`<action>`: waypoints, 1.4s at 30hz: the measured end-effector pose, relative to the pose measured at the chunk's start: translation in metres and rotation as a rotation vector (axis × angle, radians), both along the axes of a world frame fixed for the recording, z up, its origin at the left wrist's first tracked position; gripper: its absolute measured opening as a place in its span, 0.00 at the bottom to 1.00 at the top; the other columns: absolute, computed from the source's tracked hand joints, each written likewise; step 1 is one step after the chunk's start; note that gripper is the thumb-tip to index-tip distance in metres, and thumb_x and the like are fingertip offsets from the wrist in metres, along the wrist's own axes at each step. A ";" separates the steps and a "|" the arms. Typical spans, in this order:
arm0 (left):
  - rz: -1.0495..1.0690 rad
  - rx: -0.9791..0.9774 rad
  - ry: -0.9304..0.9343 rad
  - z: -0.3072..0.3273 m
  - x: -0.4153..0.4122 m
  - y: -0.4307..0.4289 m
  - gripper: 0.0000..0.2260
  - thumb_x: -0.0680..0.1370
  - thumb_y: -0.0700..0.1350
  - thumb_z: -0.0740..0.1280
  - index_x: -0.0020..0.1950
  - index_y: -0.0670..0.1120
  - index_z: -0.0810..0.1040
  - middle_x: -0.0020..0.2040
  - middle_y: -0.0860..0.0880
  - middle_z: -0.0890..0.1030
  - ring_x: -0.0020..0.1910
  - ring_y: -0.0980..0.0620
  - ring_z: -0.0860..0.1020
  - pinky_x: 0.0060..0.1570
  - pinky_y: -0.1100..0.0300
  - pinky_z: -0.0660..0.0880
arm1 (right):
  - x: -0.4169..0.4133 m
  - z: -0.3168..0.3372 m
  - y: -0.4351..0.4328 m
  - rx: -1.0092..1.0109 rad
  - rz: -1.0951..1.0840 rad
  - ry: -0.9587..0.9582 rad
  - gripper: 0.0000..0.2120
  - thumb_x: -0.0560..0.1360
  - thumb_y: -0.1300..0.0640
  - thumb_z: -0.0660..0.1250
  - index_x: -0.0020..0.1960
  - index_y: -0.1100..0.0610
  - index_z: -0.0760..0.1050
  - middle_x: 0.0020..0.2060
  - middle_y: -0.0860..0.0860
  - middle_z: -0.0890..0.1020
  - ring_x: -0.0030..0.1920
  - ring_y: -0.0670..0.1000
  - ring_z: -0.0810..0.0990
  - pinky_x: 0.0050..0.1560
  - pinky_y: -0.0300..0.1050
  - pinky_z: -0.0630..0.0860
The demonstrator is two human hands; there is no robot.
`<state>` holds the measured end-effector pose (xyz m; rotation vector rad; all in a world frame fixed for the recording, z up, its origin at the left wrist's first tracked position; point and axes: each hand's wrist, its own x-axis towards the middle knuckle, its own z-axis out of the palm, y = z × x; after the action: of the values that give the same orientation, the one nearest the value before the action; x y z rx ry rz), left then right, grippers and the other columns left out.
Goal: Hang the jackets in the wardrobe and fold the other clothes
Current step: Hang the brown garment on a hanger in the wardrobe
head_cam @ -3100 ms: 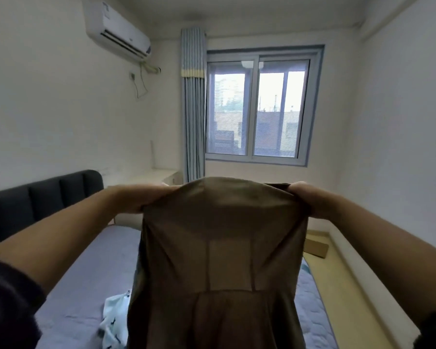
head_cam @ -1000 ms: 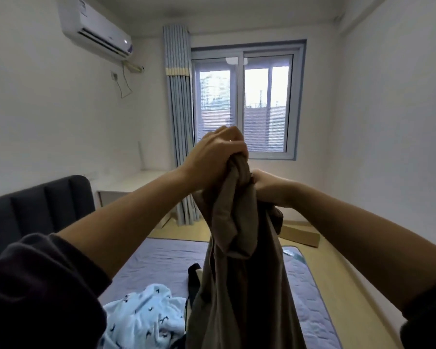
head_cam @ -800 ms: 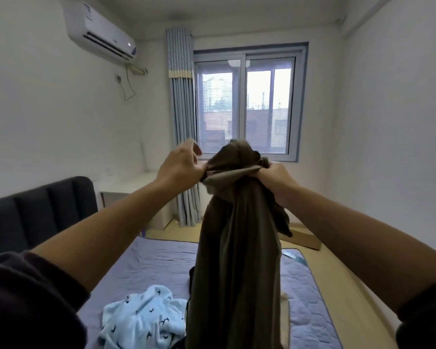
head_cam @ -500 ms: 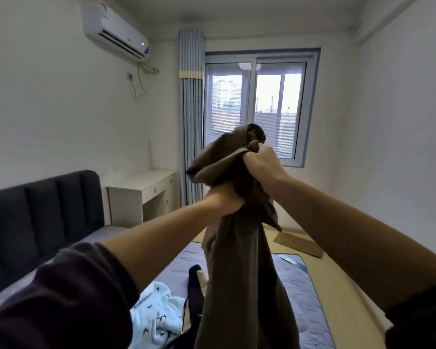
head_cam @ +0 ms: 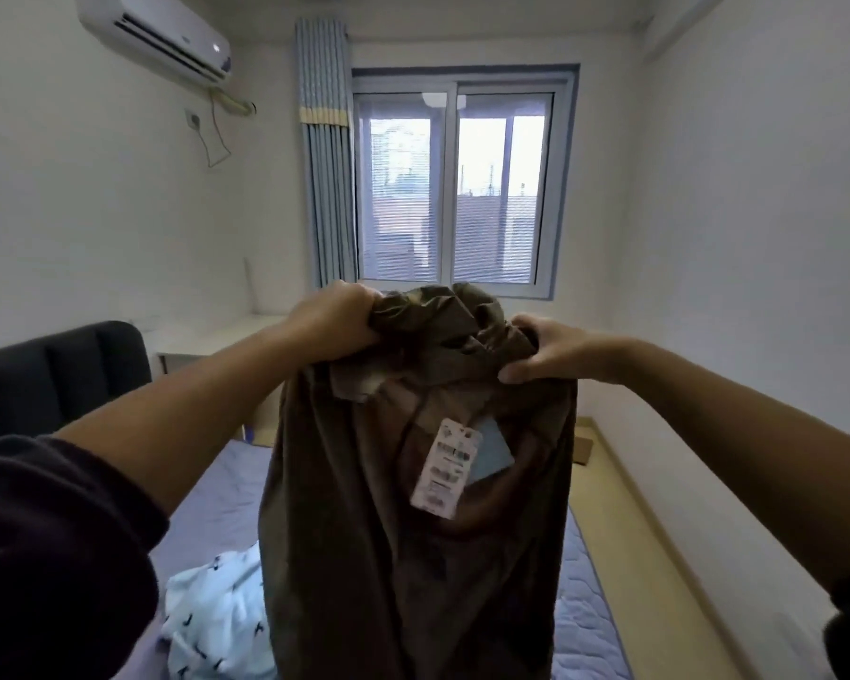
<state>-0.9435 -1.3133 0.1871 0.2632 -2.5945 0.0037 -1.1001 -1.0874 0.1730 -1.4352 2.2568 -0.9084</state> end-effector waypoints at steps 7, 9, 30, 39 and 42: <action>0.290 0.073 0.117 -0.024 0.008 -0.026 0.03 0.77 0.43 0.62 0.43 0.48 0.72 0.37 0.50 0.74 0.32 0.53 0.69 0.30 0.60 0.63 | -0.020 -0.014 0.016 -0.112 -0.570 0.541 0.04 0.71 0.62 0.63 0.46 0.58 0.74 0.40 0.57 0.78 0.41 0.57 0.75 0.40 0.44 0.69; 0.307 0.196 0.113 -0.031 0.012 -0.037 0.03 0.75 0.38 0.62 0.45 0.45 0.74 0.41 0.45 0.77 0.35 0.51 0.72 0.33 0.59 0.66 | -0.024 -0.018 0.028 -0.104 -0.667 0.476 0.05 0.72 0.63 0.61 0.48 0.57 0.71 0.39 0.55 0.75 0.38 0.54 0.74 0.39 0.45 0.70; -0.168 -0.229 -0.043 -0.064 0.038 -0.056 0.10 0.76 0.40 0.60 0.51 0.52 0.63 0.44 0.47 0.73 0.36 0.48 0.73 0.35 0.55 0.69 | -0.022 0.007 0.099 -0.193 -0.012 -0.292 0.10 0.72 0.72 0.64 0.43 0.58 0.77 0.39 0.54 0.81 0.40 0.50 0.82 0.37 0.38 0.78; 0.023 0.795 -0.431 -0.077 0.023 -0.063 0.10 0.80 0.35 0.58 0.56 0.38 0.78 0.49 0.42 0.81 0.44 0.50 0.78 0.40 0.64 0.77 | -0.042 -0.035 0.089 0.192 -0.617 -0.354 0.05 0.76 0.63 0.63 0.48 0.65 0.74 0.38 0.59 0.83 0.40 0.57 0.82 0.39 0.46 0.78; -0.003 0.889 -0.407 -0.079 0.029 -0.058 0.11 0.81 0.41 0.59 0.54 0.39 0.80 0.52 0.38 0.82 0.50 0.42 0.80 0.53 0.51 0.78 | -0.040 -0.040 0.095 0.114 -0.453 -0.449 0.08 0.76 0.66 0.64 0.54 0.66 0.75 0.45 0.61 0.83 0.45 0.58 0.83 0.48 0.50 0.80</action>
<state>-0.9143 -1.3715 0.1076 0.6165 -2.8191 -1.2223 -1.1405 -0.9922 0.1329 -0.5919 2.2577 -1.0796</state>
